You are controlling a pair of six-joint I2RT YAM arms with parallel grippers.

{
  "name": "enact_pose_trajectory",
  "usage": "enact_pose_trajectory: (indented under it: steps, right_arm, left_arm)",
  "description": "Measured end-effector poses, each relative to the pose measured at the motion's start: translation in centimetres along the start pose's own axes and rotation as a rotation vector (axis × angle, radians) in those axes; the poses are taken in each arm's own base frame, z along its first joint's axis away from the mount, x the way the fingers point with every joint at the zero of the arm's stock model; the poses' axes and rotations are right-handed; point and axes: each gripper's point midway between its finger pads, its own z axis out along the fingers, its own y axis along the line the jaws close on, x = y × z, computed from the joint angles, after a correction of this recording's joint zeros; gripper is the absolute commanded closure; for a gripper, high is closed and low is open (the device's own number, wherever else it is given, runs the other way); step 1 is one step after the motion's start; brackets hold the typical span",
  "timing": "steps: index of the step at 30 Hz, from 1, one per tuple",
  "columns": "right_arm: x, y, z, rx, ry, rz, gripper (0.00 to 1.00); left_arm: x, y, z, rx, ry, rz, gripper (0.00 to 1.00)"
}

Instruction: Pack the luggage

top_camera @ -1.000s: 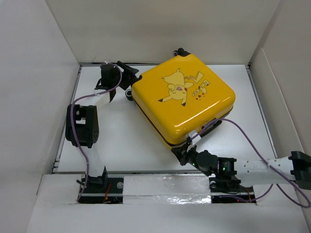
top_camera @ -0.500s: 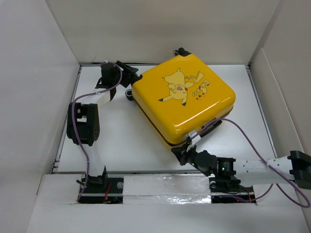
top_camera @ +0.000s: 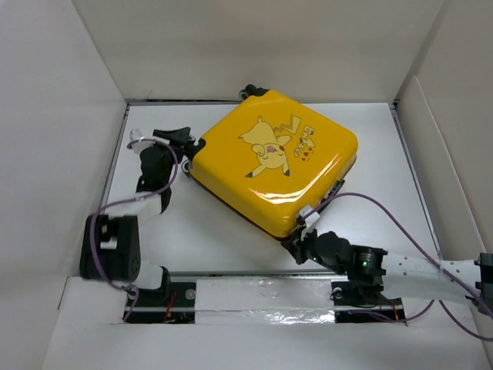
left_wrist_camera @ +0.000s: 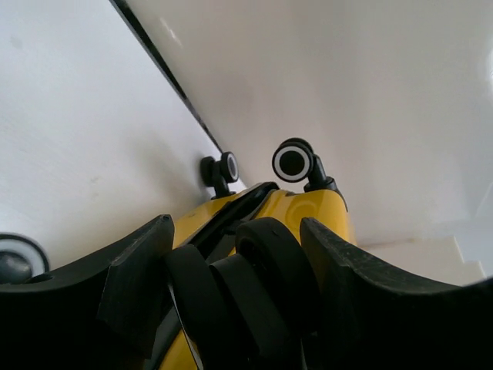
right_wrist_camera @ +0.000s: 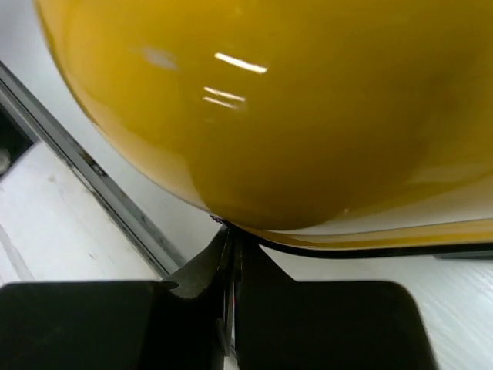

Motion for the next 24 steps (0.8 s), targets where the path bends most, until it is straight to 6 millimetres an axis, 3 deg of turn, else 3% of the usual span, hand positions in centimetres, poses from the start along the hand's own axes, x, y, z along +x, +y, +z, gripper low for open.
enact_pose_trajectory:
  steps: [3, 6, 10, 12, 14, 16, 19, 22, 24]
  right_arm:
    - [-0.1, -2.1, -0.8, 0.017, 0.035, -0.023, 1.0]
    - [-0.9, -5.7, -1.3, 0.106, 0.056, -0.042, 1.0]
    - [-4.0, -11.8, -1.8, 0.306, 0.048, -0.053, 1.0]
    - [-5.4, -14.7, -2.2, 0.402, 0.05, -0.046, 1.0]
    - [-6.1, -16.5, -2.4, 0.448, 0.053, -0.038, 1.0]
    - [-6.2, -16.5, -2.4, 0.439, 0.049, -0.036, 1.0]
    - [-6.1, -15.0, -2.1, 0.384, 0.009, -0.033, 1.0]
    - [-5.7, -11.1, -1.3, 0.233, -0.063, -0.013, 1.0]
    - [-5.6, -9.6, -1.1, 0.189, -0.101, 0.001, 1.0]
  left_arm:
    - [-2.2, 0.4, -4.8, 0.013, -0.158, 0.008, 1.0]
    - [-2.5, 1.6, -8.5, -0.005, -0.233, 0.021, 1.0]
    - [0.7, 1.5, -11.4, 0.009, -0.183, 0.046, 1.0]
    - [3.1, 0.5, -12.8, 0.045, -0.123, 0.058, 1.0]
    - [4.0, -0.5, -13.6, 0.074, -0.102, 0.068, 1.0]
    - [4.0, -1.3, -13.8, 0.079, -0.108, 0.09, 1.0]
    - [3.1, -1.7, -13.3, 0.052, -0.134, 0.132, 1.0]
    - [1.8, -1.6, -11.9, 0.015, -0.147, 0.158, 1.0]
    - [1.4, -0.7, -10.8, -0.018, -0.148, 0.152, 1.0]
